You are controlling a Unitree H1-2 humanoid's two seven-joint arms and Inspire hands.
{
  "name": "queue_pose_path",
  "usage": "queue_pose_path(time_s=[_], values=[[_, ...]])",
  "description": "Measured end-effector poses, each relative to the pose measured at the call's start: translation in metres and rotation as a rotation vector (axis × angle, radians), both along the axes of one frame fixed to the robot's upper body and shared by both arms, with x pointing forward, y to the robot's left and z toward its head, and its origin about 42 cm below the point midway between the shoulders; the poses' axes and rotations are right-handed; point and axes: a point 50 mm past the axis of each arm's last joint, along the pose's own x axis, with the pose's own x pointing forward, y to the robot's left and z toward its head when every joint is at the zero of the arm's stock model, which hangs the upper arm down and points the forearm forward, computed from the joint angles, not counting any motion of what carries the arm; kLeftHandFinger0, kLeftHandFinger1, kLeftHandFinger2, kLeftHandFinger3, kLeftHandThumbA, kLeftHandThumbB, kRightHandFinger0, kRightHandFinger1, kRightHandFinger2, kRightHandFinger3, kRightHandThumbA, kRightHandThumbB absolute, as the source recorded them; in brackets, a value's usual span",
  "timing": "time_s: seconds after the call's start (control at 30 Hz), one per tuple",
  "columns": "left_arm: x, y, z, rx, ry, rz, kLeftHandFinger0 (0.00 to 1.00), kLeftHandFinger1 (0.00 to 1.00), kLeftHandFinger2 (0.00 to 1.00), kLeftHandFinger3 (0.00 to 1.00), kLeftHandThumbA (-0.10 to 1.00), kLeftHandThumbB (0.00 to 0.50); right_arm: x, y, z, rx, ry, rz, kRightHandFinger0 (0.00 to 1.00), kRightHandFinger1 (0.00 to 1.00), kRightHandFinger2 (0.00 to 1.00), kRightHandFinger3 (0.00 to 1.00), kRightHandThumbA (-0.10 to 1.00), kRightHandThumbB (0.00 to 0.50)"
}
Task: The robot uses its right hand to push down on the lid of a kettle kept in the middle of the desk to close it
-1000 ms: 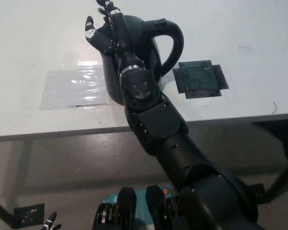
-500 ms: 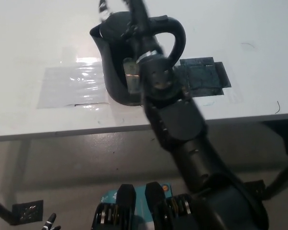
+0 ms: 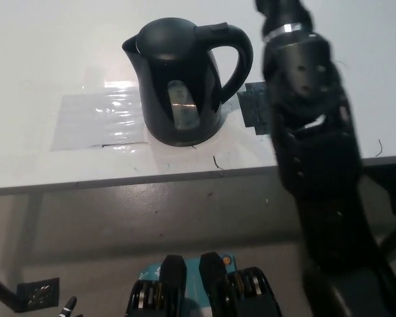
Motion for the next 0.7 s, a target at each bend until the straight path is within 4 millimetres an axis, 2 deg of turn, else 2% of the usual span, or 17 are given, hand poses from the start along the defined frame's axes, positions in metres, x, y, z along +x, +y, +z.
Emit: queue_pose_path(time_s=[0.13,0.2,0.3,0.33,0.37,0.5,0.63,0.67,0.7], values=[[0.0,0.0,0.0,0.0,0.0,0.002,1.0,1.0,1.0,1.0,1.0,0.135,-0.025,-0.025,-0.01,-0.005,-0.041,-0.01,1.0,1.0,1.0,1.0,0.42,0.065],[0.0,0.001,0.0,0.0,-0.001,0.004,1.0,1.0,1.0,1.0,1.0,0.14,-0.036,-0.037,-0.021,-0.008,-0.045,-0.015,1.0,1.0,1.0,1.0,0.42,0.072],[0.0,0.002,0.001,0.0,-0.003,0.009,1.0,1.0,1.0,1.0,1.0,0.136,-0.06,-0.06,-0.046,-0.022,-0.038,-0.033,1.0,1.0,1.0,1.0,0.43,0.079],[0.0,0.003,0.001,0.001,-0.003,0.01,1.0,1.0,1.0,1.0,1.0,0.119,-0.068,-0.066,-0.053,-0.028,-0.033,-0.04,1.0,1.0,1.0,1.0,0.43,0.057],[0.0,0.003,0.001,0.001,-0.004,0.012,1.0,1.0,1.0,1.0,1.0,0.114,-0.077,-0.073,-0.061,-0.036,-0.029,-0.046,1.0,1.0,1.0,1.0,0.43,0.068],[0.001,0.008,0.003,0.002,-0.011,0.029,1.0,1.0,1.0,1.0,1.0,0.114,-0.116,-0.104,-0.094,-0.076,0.008,-0.071,1.0,1.0,1.0,1.0,0.42,0.056],[0.001,0.017,0.006,0.007,-0.018,0.054,1.0,1.0,1.0,1.0,1.0,0.104,-0.168,-0.138,-0.14,-0.15,0.112,-0.086,1.0,1.0,1.0,1.0,0.45,0.055],[0.001,0.019,0.007,0.007,-0.022,0.058,1.0,1.0,1.0,1.0,1.0,0.103,-0.182,-0.145,-0.151,-0.17,0.149,-0.081,1.0,1.0,1.0,1.0,0.42,0.062],[0.0,0.02,0.008,0.008,-0.024,0.061,1.0,1.0,1.0,1.0,1.0,0.105,-0.194,-0.151,-0.16,-0.189,0.18,-0.075,1.0,1.0,1.0,1.0,0.37,0.045]])
